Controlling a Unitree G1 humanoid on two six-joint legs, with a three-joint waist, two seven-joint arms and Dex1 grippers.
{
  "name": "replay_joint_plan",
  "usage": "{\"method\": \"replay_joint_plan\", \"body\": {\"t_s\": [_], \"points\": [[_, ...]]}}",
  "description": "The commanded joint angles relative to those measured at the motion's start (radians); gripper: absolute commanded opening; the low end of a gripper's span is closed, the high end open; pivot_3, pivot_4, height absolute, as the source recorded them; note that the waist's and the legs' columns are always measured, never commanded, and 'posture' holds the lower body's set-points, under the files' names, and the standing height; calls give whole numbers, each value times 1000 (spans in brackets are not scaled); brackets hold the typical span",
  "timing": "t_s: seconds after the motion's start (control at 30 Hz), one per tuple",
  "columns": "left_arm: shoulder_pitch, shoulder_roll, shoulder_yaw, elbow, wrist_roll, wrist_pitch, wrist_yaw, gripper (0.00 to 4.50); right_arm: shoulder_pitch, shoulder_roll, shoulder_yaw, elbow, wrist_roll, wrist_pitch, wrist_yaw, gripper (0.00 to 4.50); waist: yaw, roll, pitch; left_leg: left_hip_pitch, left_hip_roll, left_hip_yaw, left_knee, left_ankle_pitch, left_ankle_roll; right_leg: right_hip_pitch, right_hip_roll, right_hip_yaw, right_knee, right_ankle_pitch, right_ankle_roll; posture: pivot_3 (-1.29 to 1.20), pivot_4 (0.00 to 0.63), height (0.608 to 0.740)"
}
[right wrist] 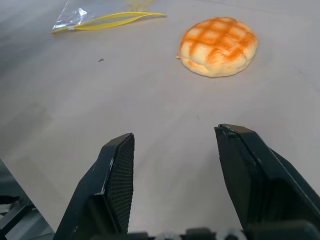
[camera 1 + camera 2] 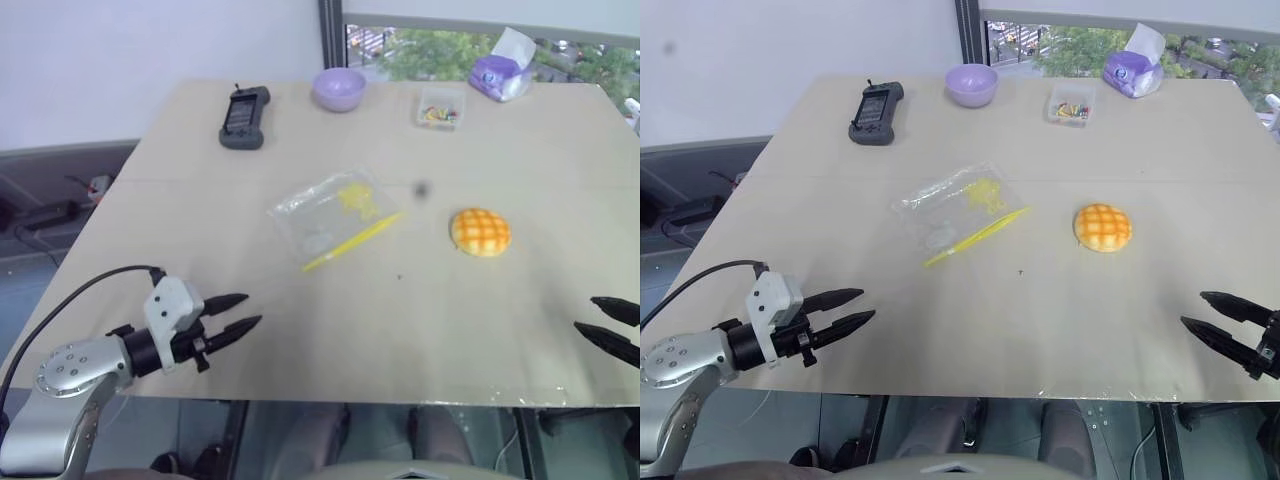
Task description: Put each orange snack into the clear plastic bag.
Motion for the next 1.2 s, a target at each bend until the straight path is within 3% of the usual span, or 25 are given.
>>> {"method": "replay_joint_plan", "body": {"t_s": [0.03,0.6,0.8,1.03,1.2], "points": [[-18,3,11,-1,-12,-10,7,2213,-7,-10,-26,-13,15,-19,0,2766,0,0,0,0,0,0,0,0,0,0,0,0,0,0,0,0,150,740],[-44,-3,-28,19,32,-20,49,2213,-38,-24,-17,-18,15,-2,-14,2766,0,0,0,0,0,0,0,0,0,0,0,0,0,0,0,0,150,740],[-88,-21,-86,53,173,-99,146,2213,-27,-26,-19,-88,62,21,5,2766,1,1,0,0,0,0,0,0,0,0,0,0,0,0,0,0,150,740],[-244,-115,-209,208,362,-365,280,2213,-51,-26,-10,-181,153,66,-13,2766,4,0,0,0,0,0,0,0,0,0,0,0,-1,0,0,0,150,740],[-405,-234,-197,239,218,63,398,2213,-61,-24,1,-183,142,64,-27,2766,5,0,0,-1,-1,-2,1,0,0,0,0,-2,0,0,0,0,150,740]]}}
